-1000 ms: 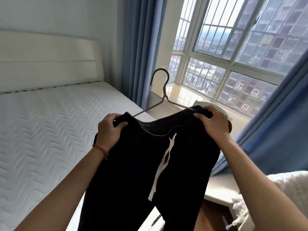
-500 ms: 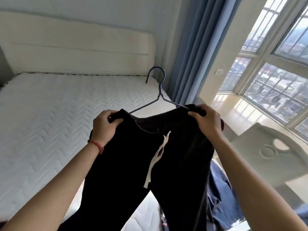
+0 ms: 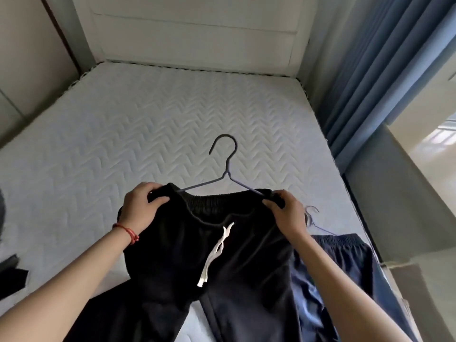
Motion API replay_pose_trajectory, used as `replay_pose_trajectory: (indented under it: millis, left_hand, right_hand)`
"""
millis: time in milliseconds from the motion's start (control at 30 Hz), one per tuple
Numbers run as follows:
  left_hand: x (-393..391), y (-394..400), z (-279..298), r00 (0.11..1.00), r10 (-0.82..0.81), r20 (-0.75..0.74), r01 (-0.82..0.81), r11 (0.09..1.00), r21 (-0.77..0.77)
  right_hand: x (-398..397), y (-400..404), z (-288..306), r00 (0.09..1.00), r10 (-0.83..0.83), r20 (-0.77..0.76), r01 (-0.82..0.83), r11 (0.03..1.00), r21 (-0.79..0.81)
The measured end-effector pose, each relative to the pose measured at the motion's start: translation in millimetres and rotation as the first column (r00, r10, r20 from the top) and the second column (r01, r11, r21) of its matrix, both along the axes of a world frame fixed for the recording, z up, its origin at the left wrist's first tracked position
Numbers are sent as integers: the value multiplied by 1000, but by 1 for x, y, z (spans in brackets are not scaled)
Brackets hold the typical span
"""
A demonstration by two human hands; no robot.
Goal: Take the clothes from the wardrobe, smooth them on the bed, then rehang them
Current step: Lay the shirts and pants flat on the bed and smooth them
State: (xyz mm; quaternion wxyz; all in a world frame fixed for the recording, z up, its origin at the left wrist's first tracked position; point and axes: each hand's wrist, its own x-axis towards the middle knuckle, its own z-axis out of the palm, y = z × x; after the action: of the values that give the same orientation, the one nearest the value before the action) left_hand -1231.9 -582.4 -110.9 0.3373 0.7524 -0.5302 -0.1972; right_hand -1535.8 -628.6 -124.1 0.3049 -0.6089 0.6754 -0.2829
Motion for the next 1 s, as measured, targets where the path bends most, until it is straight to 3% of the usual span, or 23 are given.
replay_pose_trajectory:
  millis: [267, 367, 467, 600, 733, 1000]
  left_hand:
    - [14, -62, -120, 998, 34, 50, -35, 999, 25]
    - [16, -91, -160, 979, 85, 188, -82, 996, -24]
    - [14, -90, -200, 980, 72, 186, -90, 992, 85]
    - [22, -19, -255, 997, 46, 61, -54, 987, 154]
    - [31, 88, -283, 984, 175, 8, -171, 943, 285]
    - [79, 222, -295, 960, 274, 54, -265, 831, 489]
  right_hand:
    - [14, -60, -115, 990, 41, -138, -43, 999, -10]
    - [25, -83, -152, 958, 33, -285, -27, 999, 25]
    - [36, -78, -188, 945, 29, -327, 5, 995, 102]
    - [51, -4, -224, 988, 67, -140, -37, 978, 205]
    - [75, 99, -246, 975, -148, 165, 74, 920, 384]
    - [154, 234, -272, 891, -355, 282, -3, 618, 786]
